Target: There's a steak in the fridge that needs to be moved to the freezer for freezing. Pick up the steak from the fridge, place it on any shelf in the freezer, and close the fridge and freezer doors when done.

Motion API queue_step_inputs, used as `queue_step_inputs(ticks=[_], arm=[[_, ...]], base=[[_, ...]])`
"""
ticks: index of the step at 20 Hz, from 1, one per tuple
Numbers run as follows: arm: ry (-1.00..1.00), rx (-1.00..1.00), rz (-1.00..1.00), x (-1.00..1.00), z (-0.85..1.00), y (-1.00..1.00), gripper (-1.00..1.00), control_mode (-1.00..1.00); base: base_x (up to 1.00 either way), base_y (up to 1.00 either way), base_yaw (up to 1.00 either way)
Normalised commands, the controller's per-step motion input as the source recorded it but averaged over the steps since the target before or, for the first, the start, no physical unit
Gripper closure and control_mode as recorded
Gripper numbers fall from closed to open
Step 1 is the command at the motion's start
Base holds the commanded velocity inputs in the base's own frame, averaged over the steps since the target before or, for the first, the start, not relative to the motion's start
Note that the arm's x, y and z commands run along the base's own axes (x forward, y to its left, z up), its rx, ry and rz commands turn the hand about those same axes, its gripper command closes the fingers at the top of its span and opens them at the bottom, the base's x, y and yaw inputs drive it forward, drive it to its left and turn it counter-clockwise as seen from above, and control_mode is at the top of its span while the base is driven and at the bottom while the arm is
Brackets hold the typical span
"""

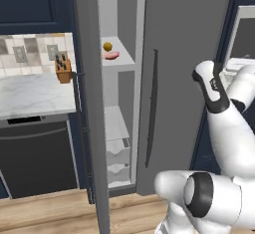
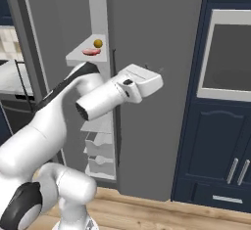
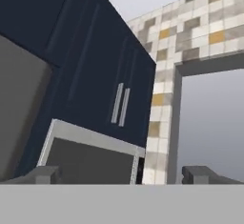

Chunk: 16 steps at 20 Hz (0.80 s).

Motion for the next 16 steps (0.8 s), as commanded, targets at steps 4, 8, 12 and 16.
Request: queue_step_inputs(ticks=[4,8,12,16], arm=[[-0.05,0.04,-0.02,-1.0,0.99,0.25,-1.0,-1.0],[0.14,0.17,0.11,-0.99,0.74,0.88,-1.0,-1.0],[0.27,0.24,0.29,-0.75,0.53,1.0,-1.0,-1.0],[0.16,0.26,0.37,-0.22,0.92,0.98,-1.0,-1.0]], base=[[0.0,0.0,0.0],[0.0,0.0,0.0],[0.0,0.0,0.0],[0.0,0.0,0.0]])
